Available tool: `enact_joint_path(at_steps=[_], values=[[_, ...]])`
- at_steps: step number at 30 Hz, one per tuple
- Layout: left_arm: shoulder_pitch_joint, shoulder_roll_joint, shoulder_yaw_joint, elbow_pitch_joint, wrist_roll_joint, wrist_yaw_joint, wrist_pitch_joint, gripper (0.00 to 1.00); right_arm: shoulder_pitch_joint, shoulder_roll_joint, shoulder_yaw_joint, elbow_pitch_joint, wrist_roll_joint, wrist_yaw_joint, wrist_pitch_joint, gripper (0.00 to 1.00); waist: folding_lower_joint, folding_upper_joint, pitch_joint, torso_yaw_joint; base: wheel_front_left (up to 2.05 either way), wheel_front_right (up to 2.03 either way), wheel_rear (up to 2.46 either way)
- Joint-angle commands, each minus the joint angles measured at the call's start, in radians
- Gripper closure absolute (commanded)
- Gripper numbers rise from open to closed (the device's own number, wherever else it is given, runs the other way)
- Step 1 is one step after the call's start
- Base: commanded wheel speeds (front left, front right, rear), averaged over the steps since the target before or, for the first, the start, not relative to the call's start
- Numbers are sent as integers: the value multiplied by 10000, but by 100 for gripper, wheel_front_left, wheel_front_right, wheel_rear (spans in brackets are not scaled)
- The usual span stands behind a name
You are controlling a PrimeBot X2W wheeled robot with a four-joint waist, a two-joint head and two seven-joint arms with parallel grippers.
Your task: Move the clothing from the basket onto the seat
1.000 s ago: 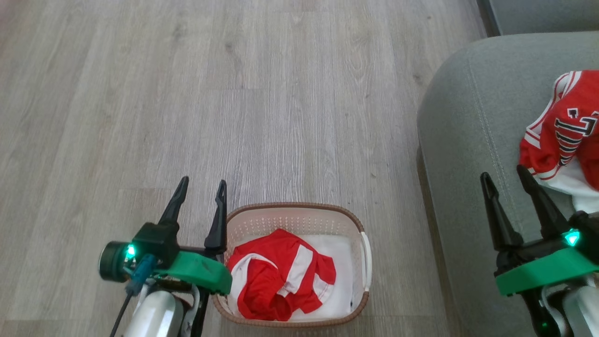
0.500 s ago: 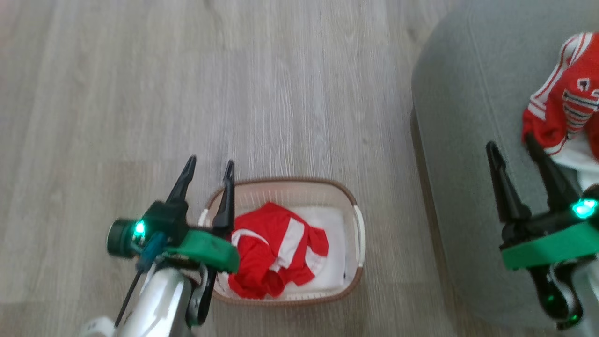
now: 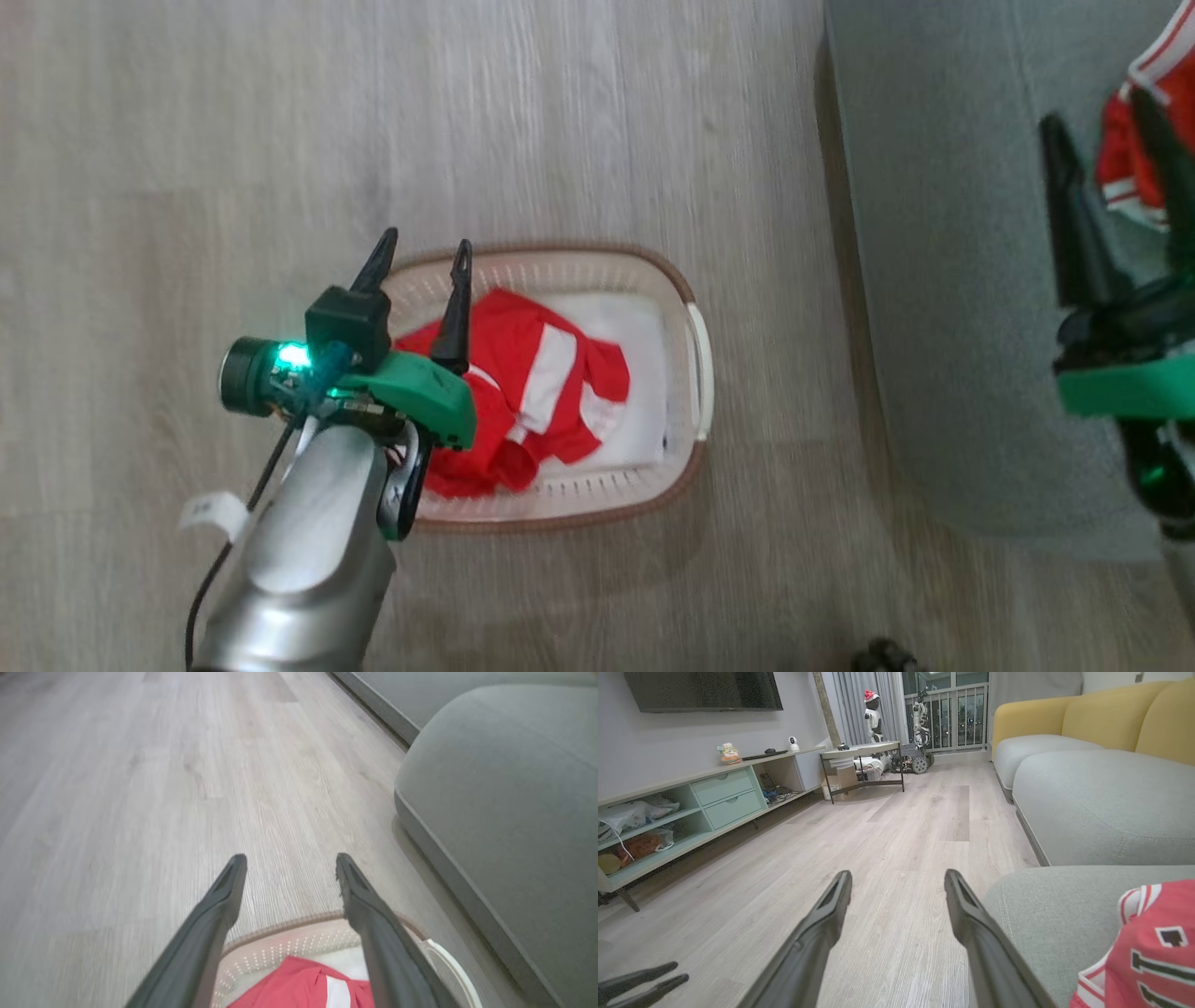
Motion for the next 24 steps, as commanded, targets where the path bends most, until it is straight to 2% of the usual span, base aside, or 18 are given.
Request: enact_joint_path(at_steps=[1, 7, 18, 24], values=[[-329, 52, 209, 182, -153, -86, -95, 0, -236, -221, -57, -459, 77, -2, -91, 0, 0, 0, 750, -334, 0, 0, 0], [-1420, 44, -722, 2219, -1257, -352, -95, 0, -1051, -38, -362, -1006, 226, -2, -91, 0, 0, 0, 1707, -620, 0, 0, 0], [-3020, 42, -2476, 4945, -2841, -342, -94, 0, -1758, -133, -712, -1893, 337, -2, -91, 0, 0, 0, 3090, -980, 0, 0, 0], [-3534, 42, -3019, 6038, -3387, -244, 144, 0, -2051, -83, -870, -2194, 320, -2, -91, 0, 0, 0, 3673, -1225, 0, 0, 0]])
